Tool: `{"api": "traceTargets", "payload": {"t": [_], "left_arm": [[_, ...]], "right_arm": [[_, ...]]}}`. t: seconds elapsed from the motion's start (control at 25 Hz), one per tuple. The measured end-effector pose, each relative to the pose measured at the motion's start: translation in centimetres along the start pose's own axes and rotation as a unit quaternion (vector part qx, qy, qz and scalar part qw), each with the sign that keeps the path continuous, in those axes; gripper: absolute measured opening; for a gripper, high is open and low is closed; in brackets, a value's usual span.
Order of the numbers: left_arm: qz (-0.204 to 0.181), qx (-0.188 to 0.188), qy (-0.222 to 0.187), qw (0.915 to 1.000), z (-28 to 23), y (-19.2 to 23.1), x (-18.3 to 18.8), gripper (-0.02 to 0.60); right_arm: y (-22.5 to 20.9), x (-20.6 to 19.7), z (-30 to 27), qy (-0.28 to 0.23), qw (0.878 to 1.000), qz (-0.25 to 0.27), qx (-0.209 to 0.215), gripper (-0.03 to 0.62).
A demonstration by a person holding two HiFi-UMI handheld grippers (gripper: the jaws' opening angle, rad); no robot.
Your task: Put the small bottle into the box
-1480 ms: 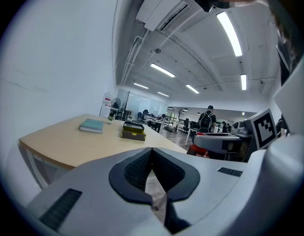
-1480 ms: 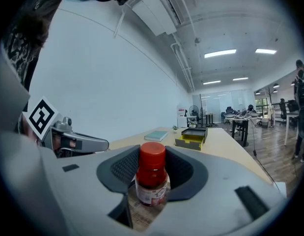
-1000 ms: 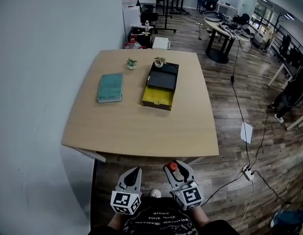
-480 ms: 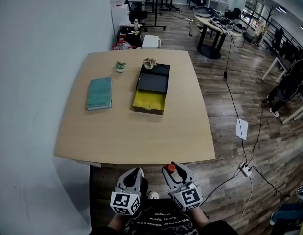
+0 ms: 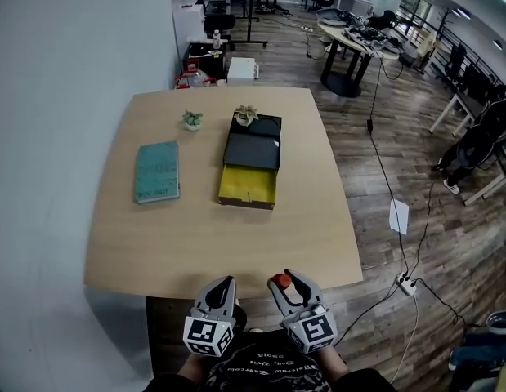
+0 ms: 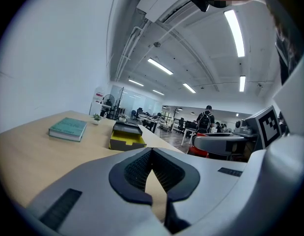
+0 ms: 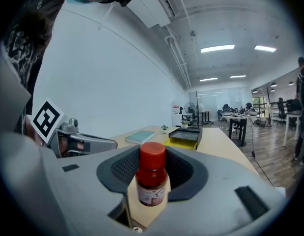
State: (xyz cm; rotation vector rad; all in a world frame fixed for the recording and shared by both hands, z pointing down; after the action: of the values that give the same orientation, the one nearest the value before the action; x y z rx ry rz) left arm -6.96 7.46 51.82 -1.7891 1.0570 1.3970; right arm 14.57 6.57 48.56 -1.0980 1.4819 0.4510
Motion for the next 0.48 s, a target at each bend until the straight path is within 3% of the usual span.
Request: {"api": "traceTargets", "payload": {"t": [0.48], "left_arm": [[-0.011, -0.036, -0.001, 0.9993, -6.2, 8.1, 1.6, 0.005]], "right_arm": [[-0.1, 2.6, -7.8, -0.011, 0.999, -0.001, -0.045, 0.161]]}}
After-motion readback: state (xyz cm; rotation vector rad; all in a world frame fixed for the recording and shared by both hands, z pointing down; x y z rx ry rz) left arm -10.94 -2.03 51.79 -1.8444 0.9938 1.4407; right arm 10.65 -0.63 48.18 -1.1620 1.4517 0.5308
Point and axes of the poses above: the fingertips, and each gripper's own axes: z backward along the fingers, y to its left, x out of its top, the point moved 10 cm from there along z, backward along the fingers, and after that the axes turned 15 degrees about -z, right-handed, at the moved point
